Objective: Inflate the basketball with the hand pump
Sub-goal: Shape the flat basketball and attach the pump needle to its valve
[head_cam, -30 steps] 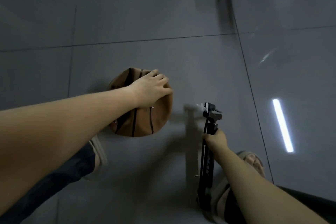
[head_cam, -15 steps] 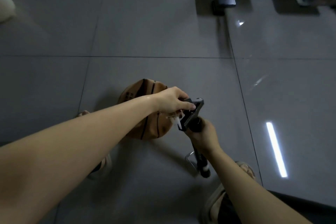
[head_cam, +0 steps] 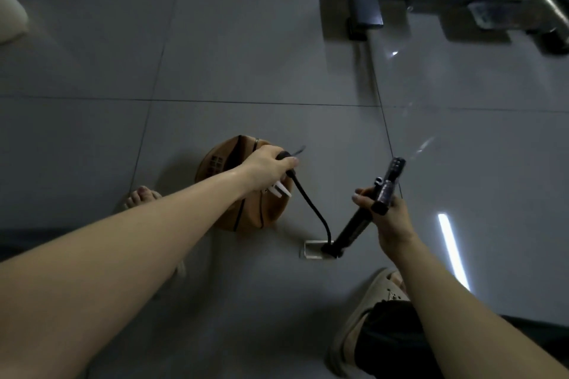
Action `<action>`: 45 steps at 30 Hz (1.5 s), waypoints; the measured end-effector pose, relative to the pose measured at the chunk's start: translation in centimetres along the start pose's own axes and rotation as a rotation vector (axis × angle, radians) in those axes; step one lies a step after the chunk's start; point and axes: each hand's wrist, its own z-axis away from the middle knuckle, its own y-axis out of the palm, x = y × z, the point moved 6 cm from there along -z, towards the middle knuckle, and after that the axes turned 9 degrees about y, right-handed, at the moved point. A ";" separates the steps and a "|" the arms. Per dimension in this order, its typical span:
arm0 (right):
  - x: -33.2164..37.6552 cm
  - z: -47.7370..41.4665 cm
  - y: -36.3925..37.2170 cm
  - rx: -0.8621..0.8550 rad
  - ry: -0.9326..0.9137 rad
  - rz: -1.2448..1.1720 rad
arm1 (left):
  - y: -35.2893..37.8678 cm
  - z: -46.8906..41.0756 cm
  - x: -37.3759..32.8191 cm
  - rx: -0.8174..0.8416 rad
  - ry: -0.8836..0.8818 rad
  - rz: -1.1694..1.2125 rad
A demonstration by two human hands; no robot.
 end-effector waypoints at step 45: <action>5.7 4.5 -2.8 -0.181 -0.013 0.809 | 8.2 5.4 -3.8 0.043 -0.109 0.303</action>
